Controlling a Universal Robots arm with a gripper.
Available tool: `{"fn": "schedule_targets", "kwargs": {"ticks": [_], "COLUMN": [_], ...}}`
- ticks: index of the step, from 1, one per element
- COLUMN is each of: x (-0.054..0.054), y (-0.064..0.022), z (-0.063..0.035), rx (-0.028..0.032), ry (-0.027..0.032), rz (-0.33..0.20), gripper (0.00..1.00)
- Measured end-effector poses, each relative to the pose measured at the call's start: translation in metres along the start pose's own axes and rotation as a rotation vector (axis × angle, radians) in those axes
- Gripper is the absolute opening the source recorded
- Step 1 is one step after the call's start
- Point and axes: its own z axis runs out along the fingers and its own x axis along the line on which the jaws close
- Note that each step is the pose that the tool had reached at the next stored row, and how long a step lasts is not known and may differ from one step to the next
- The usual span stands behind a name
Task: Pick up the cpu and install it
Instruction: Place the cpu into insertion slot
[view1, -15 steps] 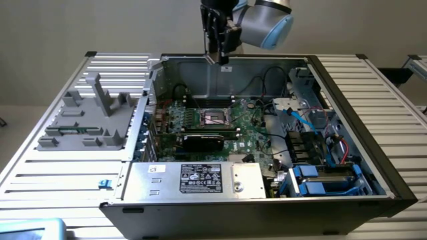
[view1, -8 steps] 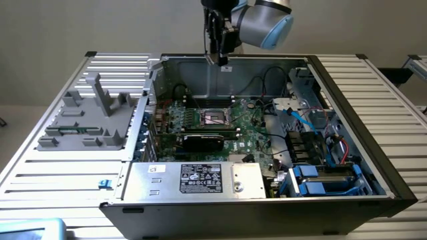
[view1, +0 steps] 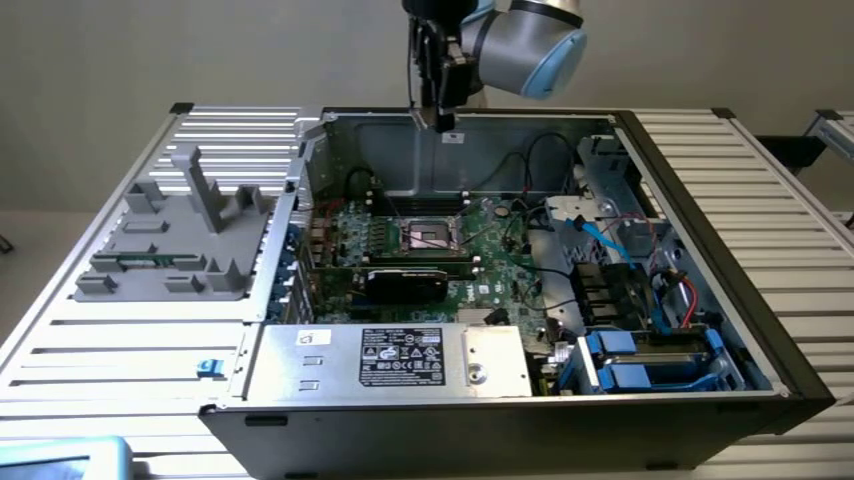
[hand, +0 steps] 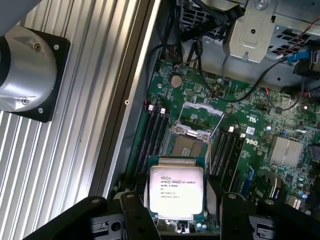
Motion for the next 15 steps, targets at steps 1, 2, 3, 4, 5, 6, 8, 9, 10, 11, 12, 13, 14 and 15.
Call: {"fn": "schedule_targets", "kwargs": {"ticks": [1, 2, 3, 4, 5, 6, 8, 9, 10, 11, 12, 13, 14, 15], "x": [0.0000, 0.0000, 0.0000, 0.0000, 0.0000, 0.0000, -0.0001, -0.0001, -0.0001, -0.0001, -0.0002, -0.0002, -0.0003, -0.0004], "y": [0.0000, 0.0000, 0.0000, 0.0000, -0.0001, -0.0001, -0.0001, -0.0001, -0.0002, -0.0002, -0.0002, -0.0003, -0.0003, -0.0004], "z": [0.0001, 0.0004, 0.0007, 0.0010, 0.0013, 0.0016, 0.0027, 0.0034, 0.0041, 0.0049, 0.0058, 0.0067, 0.0079, 0.0094], "rx": [-0.0004, -0.0009, -0.0014, -0.0019, -0.0023, -0.0028, -0.0039, -0.0045, -0.0050, -0.0056, -0.0060, -0.0064, -0.0066, -0.0065], "ry": [-0.0007, -0.0014, -0.0020, -0.0028, -0.0036, -0.0042, -0.0056, -0.0062, -0.0069, -0.0075, -0.0082, -0.0085, -0.0086, -0.0087], "rz": [0.017, 0.035, 0.052, 0.070, 0.088, 0.105, 0.141, 0.160, 0.178, 0.195, 0.212, 0.223, 0.227, 0.229], "gripper": [0.55, 0.55, 0.55, 0.55, 0.55, 0.55, 0.55, 0.55, 0.55, 0.55, 0.55, 0.55, 0.55, 0.55]}}
